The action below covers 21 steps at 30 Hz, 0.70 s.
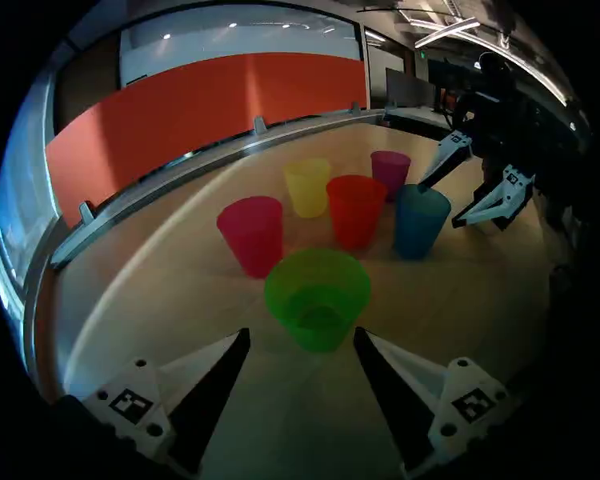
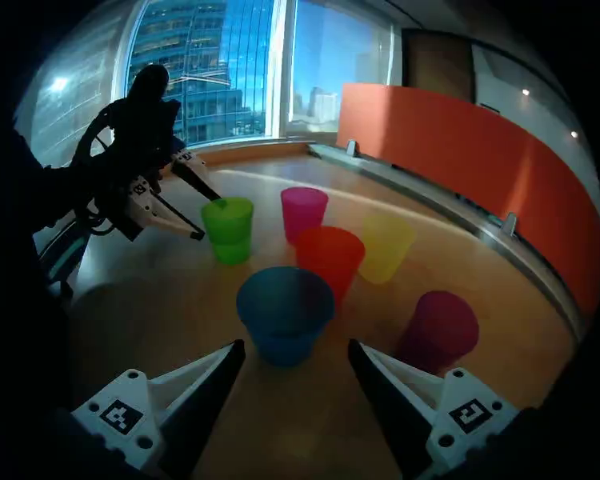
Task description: Pour water
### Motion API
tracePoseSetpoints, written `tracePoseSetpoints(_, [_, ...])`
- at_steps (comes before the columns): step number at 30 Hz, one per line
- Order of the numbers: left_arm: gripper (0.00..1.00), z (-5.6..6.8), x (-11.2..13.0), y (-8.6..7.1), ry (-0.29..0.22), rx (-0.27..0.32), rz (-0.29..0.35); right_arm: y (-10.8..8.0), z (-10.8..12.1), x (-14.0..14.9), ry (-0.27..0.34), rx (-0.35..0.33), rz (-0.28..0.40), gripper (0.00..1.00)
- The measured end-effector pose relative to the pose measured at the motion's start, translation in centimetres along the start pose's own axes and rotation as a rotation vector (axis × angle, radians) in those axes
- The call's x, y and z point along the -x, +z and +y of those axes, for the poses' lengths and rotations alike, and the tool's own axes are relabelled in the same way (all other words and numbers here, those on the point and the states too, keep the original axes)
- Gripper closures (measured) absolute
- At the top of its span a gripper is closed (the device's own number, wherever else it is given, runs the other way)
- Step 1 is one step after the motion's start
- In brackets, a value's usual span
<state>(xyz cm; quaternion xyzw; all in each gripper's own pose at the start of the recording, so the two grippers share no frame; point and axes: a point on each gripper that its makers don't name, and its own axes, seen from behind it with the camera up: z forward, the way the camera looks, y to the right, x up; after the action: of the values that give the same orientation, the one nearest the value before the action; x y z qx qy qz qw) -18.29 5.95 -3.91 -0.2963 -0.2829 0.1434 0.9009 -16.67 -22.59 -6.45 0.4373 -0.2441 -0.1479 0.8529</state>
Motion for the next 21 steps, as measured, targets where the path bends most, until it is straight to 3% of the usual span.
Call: tracePoseSetpoints(21, [0.04,-0.8,-0.4,-4.5,-0.045,-0.117,0.085,-3.7,0.6,0.1,0.048,0.110,0.073,0.00])
